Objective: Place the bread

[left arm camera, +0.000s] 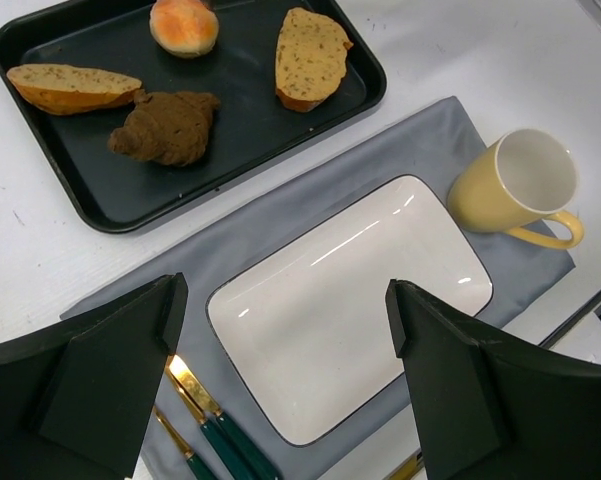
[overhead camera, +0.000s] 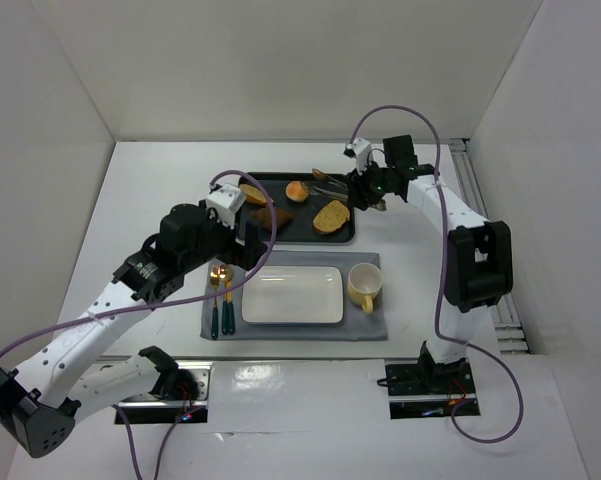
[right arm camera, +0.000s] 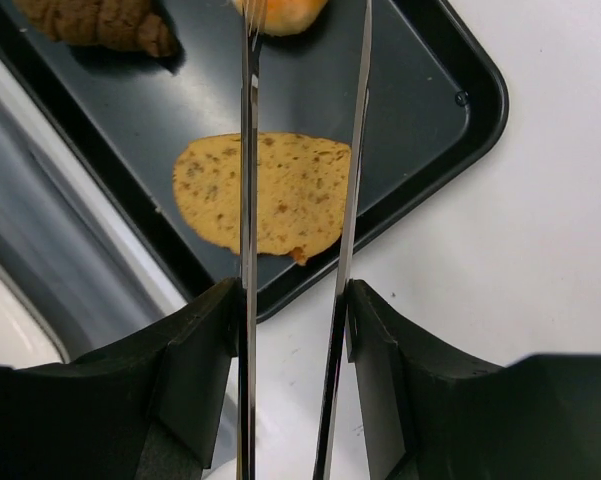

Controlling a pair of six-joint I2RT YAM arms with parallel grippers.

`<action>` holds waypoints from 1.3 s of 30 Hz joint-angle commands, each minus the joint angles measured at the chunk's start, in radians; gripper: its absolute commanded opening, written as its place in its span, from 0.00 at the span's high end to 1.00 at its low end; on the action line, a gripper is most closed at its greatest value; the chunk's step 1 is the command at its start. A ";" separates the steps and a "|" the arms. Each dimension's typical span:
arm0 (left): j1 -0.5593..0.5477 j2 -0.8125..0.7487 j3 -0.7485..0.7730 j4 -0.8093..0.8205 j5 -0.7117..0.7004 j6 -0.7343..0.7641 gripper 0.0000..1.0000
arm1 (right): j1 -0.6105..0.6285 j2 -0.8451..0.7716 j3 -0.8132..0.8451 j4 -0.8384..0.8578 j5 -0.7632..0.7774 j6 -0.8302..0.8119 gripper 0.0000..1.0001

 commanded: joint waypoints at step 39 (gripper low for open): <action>-0.004 -0.001 -0.014 0.049 -0.014 0.009 0.00 | 0.115 0.052 0.098 0.041 0.008 -0.008 0.42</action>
